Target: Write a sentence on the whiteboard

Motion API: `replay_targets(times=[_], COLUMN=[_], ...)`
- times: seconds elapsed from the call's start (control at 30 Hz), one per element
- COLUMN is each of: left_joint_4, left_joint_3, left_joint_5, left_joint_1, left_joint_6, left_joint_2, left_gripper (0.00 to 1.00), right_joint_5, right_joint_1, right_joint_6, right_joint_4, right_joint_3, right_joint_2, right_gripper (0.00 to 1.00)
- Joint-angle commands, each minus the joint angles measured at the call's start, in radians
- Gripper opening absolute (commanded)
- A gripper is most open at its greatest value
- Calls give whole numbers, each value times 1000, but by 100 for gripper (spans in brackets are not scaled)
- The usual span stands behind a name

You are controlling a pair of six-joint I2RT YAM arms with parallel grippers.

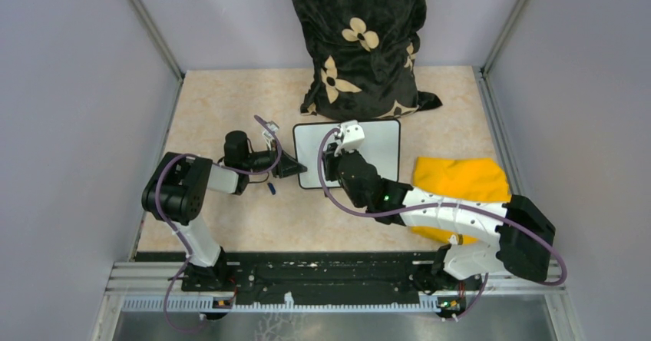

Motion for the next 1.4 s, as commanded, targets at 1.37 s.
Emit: replay_targets(times=[1.37], left_joint_4=[-16], left_joint_3=[14], left_joint_5=[12], left_joint_1=[-4], left_joint_6=[52], left_joint_2=[8], left_gripper=[23], right_joint_5=[49], right_joint_1=[-42], right_joint_6=[-11], right_joint_4=[229], right_joint_3=[96], right_joint_2=[167], right_gripper=[0])
